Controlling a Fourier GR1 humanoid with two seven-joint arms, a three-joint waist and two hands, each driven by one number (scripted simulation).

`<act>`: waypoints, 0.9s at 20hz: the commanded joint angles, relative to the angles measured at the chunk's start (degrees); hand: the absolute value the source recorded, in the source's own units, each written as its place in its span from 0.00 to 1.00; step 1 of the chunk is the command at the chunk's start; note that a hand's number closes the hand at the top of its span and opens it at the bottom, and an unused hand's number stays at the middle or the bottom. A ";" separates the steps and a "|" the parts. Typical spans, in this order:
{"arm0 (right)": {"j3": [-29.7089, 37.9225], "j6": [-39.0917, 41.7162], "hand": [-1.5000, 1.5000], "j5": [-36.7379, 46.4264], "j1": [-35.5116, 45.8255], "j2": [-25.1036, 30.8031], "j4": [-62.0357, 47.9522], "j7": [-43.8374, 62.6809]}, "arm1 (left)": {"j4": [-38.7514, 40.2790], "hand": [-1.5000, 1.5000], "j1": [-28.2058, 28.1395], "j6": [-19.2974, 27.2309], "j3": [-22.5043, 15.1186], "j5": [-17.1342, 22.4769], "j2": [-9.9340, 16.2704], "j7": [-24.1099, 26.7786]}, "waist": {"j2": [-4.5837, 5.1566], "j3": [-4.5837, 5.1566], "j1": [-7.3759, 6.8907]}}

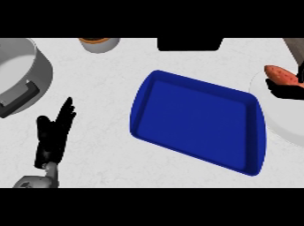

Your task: Pick the sweet potato from the tray and place it in the plate

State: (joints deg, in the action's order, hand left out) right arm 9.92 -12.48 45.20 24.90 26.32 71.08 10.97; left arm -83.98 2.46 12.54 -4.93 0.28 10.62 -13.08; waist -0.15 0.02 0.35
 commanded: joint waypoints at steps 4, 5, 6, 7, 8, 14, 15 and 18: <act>6.47 -2.51 1.00 -2.62 1.08 4.73 -14.37 -9.65 | 1.93 0.50 1.35 -1.26 1.41 -0.66 -0.15 0.28 | 0.33 -0.05 -0.68; 6.43 -0.62 1.00 -2.21 6.26 5.71 -19.43 -8.52 | 4.44 0.50 0.25 -0.53 0.52 -1.72 -1.79 4.48 | 0.42 -0.04 -1.01; 7.63 -1.44 1.00 -3.11 6.27 6.58 -23.10 -11.78 | 1.28 0.50 1.60 -2.67 1.84 -0.19 0.74 0.29 | 0.43 -0.07 -1.15; 6.31 -1.92 1.00 -1.42 4.40 5.60 -19.90 -9.39 | 2.74 0.50 0.62 -0.78 0.59 -1.83 -2.23 2.55 | 0.26 -0.03 -0.71; 6.50 -3.99 1.00 -0.27 8.03 5.47 -26.54 -10.07 | -2.75 0.50 -2.68 -0.82 -1.29 -2.19 -2.05 -0.03 | 0.34 -0.07 -1.33; 8.25 2.29 1.00 -2.26 10.02 9.46 -40.44 -16.90 | -2.15 0.50 -1.63 0.66 -2.31 -4.21 -3.32 -0.12 | 0.54 -0.14 -1.77; 7.22 1.53 1.00 -0.96 12.26 7.82 -43.35 -16.11 | 0.07 0.50 -1.67 -2.57 0.13 -1.82 -0.95 1.93 | 0.69 -0.12 -2.12; 8.27 9.65 1.00 -3.35 11.74 10.43 -46.73 -19.83 | -1.80 0.50 -2.33 -1.58 0.69 -1.73 -1.21 0.75 | 0.60 -0.13 -1.91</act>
State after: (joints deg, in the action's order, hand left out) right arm 17.70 -9.50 43.30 35.73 35.23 29.80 -6.24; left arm -85.06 1.66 10.73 -4.40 -1.30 9.55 -12.81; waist 0.47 -0.11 -1.51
